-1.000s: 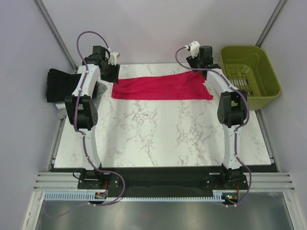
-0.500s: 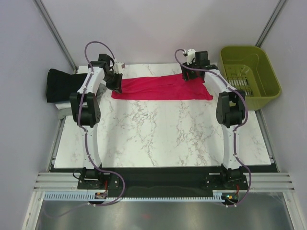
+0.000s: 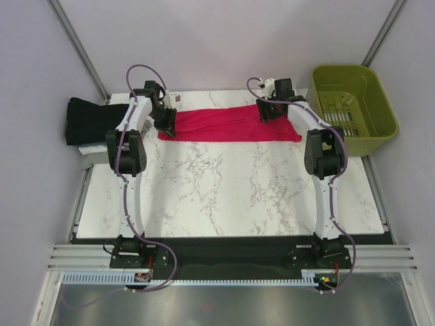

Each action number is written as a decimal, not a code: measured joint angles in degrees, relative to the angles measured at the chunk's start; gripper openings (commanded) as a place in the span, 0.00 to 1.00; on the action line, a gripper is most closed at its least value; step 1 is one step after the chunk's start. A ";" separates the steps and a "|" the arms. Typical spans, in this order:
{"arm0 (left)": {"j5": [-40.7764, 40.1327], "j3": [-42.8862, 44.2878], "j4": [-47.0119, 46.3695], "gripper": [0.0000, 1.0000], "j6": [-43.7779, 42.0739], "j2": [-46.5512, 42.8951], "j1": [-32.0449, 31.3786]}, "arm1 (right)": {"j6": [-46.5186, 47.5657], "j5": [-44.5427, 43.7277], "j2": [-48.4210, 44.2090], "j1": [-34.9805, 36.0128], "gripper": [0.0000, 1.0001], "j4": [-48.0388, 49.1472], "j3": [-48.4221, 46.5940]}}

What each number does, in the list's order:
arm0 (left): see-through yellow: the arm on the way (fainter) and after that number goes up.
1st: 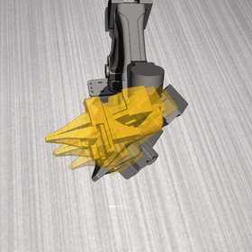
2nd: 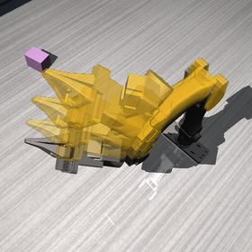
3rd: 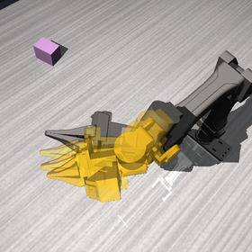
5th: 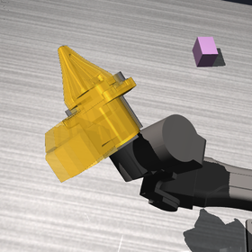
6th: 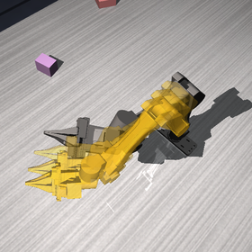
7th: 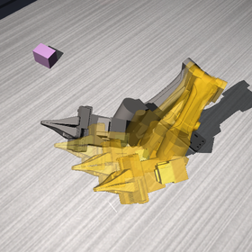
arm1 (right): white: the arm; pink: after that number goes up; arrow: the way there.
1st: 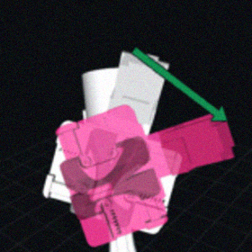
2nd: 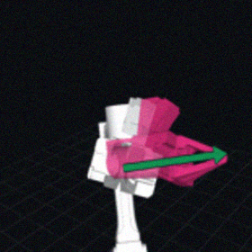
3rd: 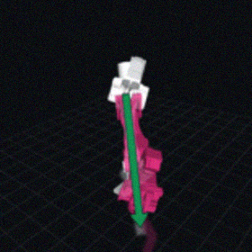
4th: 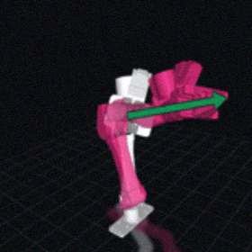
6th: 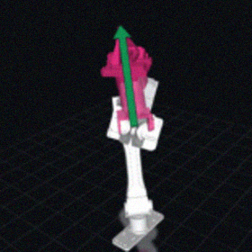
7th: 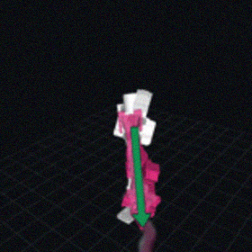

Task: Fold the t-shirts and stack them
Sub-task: Fold the tshirt

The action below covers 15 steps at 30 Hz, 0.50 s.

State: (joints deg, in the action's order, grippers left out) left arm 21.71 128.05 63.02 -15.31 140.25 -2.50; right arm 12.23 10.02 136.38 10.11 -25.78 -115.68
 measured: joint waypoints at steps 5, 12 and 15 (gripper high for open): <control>0.44 4.79 -0.02 0.25 0.07 3.58 -0.17 | 0.15 -2.36 0.72 0.02 0.67 -0.17 1.11; 0.96 8.98 -0.90 0.29 1.49 7.65 -0.26 | 1.29 -5.20 2.25 0.31 0.67 -1.44 0.44; 0.83 11.08 -2.43 0.31 2.27 8.48 -0.26 | 1.73 -6.25 2.34 0.57 0.67 -1.86 0.13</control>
State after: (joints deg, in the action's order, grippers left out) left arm 22.55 139.13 60.60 -13.04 148.73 -2.76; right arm 13.96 3.77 138.72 10.68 -27.64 -115.55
